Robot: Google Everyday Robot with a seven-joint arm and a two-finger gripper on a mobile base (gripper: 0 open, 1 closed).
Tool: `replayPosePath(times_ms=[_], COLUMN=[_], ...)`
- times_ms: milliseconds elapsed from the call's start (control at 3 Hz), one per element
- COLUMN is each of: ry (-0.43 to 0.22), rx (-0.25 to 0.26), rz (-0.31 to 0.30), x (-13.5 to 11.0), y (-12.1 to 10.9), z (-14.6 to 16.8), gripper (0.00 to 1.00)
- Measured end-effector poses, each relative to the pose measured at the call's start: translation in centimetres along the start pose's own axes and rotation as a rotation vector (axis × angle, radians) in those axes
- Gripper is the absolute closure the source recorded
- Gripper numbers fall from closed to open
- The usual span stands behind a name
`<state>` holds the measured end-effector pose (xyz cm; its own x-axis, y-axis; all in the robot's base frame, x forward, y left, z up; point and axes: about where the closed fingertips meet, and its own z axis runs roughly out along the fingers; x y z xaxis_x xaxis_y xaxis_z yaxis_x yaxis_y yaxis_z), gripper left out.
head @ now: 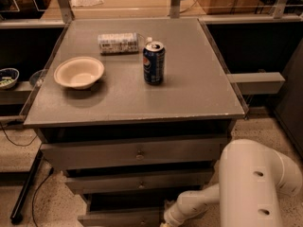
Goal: Open bottom drawer
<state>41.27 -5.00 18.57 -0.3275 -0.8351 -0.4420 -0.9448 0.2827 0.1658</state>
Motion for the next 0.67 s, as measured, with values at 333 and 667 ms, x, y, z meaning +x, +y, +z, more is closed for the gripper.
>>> replayPosePath(times_ms=[333, 667], ry=[0.004, 0.011], rx=[-0.005, -0.020], rz=[0.003, 0.010], x=[0.12, 0.29], y=[0.02, 0.28], z=[0.22, 0.41], gripper=[0.00, 0.00])
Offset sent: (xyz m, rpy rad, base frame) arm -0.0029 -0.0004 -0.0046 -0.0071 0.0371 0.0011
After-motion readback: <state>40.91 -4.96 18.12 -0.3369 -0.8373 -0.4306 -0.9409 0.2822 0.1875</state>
